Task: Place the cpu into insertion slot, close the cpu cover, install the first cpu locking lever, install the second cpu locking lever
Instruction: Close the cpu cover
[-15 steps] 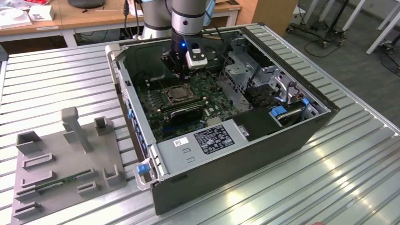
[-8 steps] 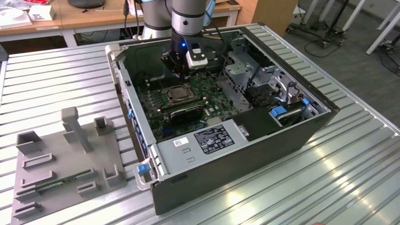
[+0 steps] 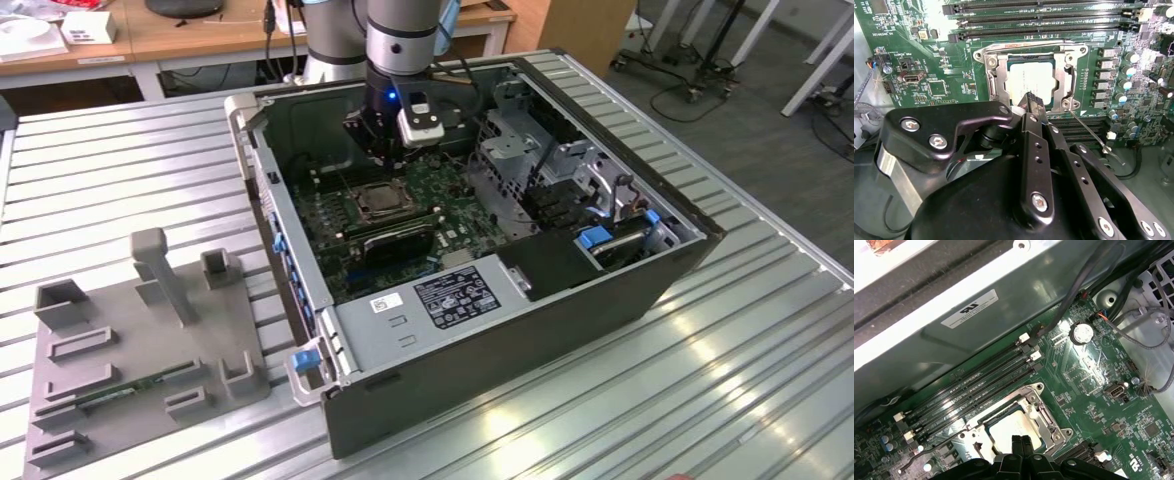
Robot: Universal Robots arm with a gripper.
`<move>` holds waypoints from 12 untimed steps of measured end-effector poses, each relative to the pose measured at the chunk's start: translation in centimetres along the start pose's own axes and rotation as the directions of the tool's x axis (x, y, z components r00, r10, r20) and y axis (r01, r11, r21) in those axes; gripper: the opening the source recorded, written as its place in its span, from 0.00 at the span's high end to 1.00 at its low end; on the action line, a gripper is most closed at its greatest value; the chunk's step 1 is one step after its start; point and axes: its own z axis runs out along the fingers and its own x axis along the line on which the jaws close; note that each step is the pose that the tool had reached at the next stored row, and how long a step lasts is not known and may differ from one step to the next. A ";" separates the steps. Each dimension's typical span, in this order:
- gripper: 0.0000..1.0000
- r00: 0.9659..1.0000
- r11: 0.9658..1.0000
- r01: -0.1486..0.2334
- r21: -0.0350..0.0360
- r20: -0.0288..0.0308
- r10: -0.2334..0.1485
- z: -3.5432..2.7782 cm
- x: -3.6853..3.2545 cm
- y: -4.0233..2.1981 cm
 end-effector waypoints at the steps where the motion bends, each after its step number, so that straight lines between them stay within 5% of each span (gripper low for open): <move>1: 0.89 1.000 1.000 0.001 0.000 0.000 -0.001 0.00 0.00 0.00; 12: 0.89 1.000 1.000 0.004 0.000 0.000 -0.004 0.00 0.00 0.01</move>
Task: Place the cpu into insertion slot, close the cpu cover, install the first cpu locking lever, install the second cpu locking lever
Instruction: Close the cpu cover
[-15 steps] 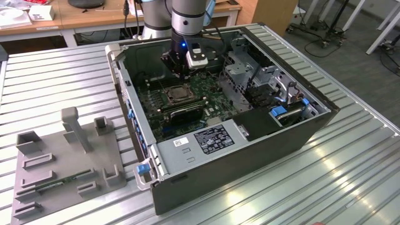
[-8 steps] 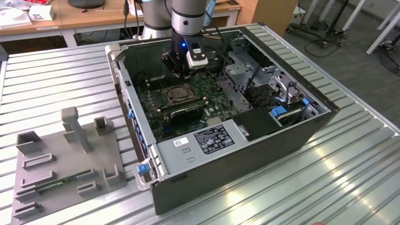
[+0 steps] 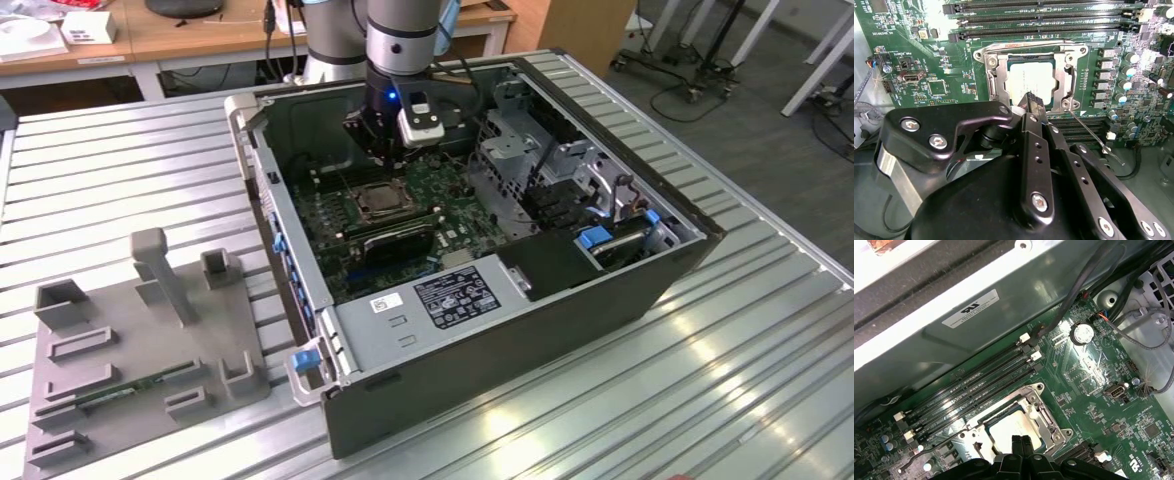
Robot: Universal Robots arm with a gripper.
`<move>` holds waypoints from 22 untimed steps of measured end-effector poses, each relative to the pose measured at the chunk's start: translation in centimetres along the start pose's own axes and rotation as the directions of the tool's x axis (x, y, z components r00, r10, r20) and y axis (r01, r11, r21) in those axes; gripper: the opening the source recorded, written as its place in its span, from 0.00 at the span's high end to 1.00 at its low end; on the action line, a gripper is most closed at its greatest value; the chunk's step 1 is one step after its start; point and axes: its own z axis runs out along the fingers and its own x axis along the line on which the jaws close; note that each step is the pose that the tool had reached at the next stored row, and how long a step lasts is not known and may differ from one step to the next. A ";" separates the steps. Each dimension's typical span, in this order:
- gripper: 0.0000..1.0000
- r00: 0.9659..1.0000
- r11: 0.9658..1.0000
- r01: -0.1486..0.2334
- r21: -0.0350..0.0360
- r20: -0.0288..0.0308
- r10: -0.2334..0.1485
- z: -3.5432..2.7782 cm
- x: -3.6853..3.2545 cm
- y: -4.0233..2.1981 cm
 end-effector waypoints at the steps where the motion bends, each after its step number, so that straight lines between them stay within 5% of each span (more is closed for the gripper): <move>1: 0.89 1.000 1.000 0.000 0.000 0.000 0.000 0.00 0.00 0.00; 7: 0.89 1.000 1.000 0.009 0.000 0.000 -0.009 0.00 0.00 0.00; 14: 0.89 0.998 0.998 0.070 0.001 -0.002 -0.070 0.00 0.00 0.00; 18: 0.89 0.994 0.994 0.113 0.002 -0.004 -0.113 0.00 0.00 0.00; 22: 0.89 0.986 0.986 0.166 0.003 -0.005 -0.166 0.01 0.00 0.00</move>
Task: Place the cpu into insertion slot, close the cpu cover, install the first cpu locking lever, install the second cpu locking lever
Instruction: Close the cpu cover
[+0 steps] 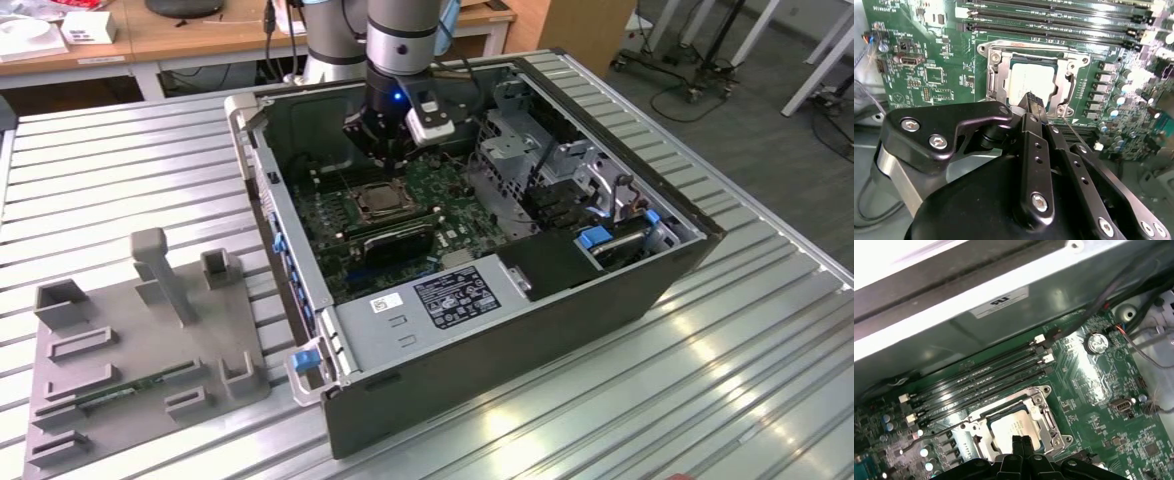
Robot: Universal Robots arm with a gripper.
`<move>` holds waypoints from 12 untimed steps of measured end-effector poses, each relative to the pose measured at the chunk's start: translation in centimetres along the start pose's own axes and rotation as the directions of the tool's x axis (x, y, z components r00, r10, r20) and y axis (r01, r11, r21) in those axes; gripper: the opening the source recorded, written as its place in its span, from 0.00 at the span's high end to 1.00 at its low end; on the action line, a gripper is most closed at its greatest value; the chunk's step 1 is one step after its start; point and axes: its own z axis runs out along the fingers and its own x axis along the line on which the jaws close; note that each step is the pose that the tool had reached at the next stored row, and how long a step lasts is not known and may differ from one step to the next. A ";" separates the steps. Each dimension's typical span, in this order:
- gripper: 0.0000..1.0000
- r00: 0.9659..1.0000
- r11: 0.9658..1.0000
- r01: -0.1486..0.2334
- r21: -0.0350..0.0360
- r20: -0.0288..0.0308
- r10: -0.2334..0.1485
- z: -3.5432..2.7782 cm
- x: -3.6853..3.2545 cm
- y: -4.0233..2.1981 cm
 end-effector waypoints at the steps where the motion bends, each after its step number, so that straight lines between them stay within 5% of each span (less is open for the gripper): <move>1: 0.89 1.000 1.000 0.013 0.000 0.000 -0.013 0.00 0.00 0.00; 12: 0.89 1.000 1.000 0.026 0.001 -0.001 -0.026 0.00 0.00 0.00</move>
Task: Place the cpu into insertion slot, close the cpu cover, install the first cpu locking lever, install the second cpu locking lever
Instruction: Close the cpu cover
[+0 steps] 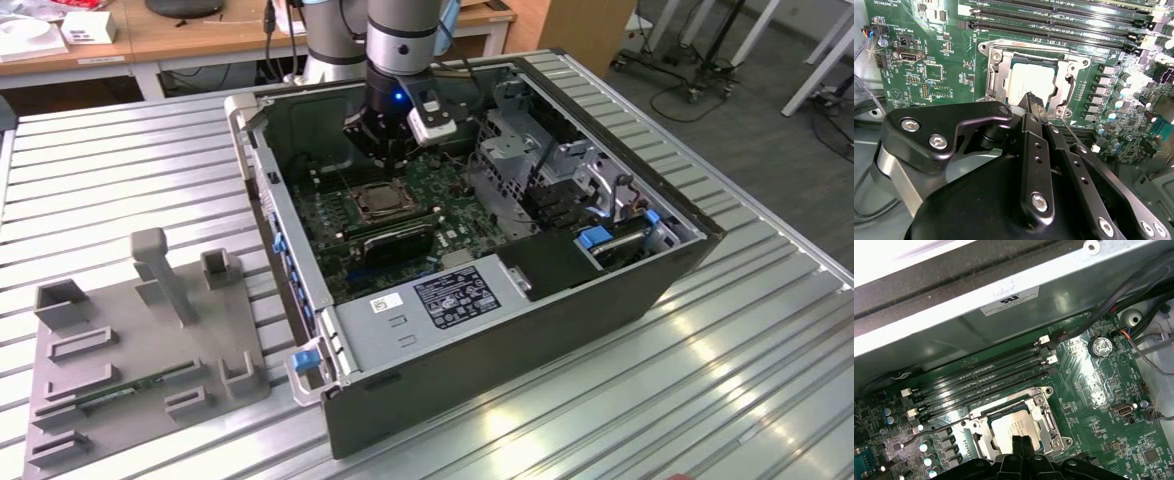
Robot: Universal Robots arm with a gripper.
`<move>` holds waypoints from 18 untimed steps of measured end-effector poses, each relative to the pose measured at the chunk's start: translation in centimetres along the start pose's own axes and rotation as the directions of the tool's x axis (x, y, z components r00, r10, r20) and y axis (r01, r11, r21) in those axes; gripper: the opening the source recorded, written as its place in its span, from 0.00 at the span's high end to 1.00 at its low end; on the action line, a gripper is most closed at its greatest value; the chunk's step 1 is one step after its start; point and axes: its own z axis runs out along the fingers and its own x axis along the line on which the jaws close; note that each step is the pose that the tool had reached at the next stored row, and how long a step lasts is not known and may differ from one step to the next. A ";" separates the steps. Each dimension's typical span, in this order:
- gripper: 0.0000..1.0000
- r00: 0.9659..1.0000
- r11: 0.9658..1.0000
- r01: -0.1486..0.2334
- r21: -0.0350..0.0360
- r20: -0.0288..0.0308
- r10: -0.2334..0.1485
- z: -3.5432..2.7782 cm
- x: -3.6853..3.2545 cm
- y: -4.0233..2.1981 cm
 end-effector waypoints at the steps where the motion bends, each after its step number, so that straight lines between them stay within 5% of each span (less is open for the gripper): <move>1: 0.89 1.000 1.000 0.000 0.000 0.000 0.000 0.00 0.00 0.00; 10: 0.89 0.999 0.999 0.036 0.001 -0.001 -0.036 0.00 0.00 0.00; 18: 0.89 0.995 0.995 0.102 0.002 -0.003 -0.102 0.00 0.00 0.00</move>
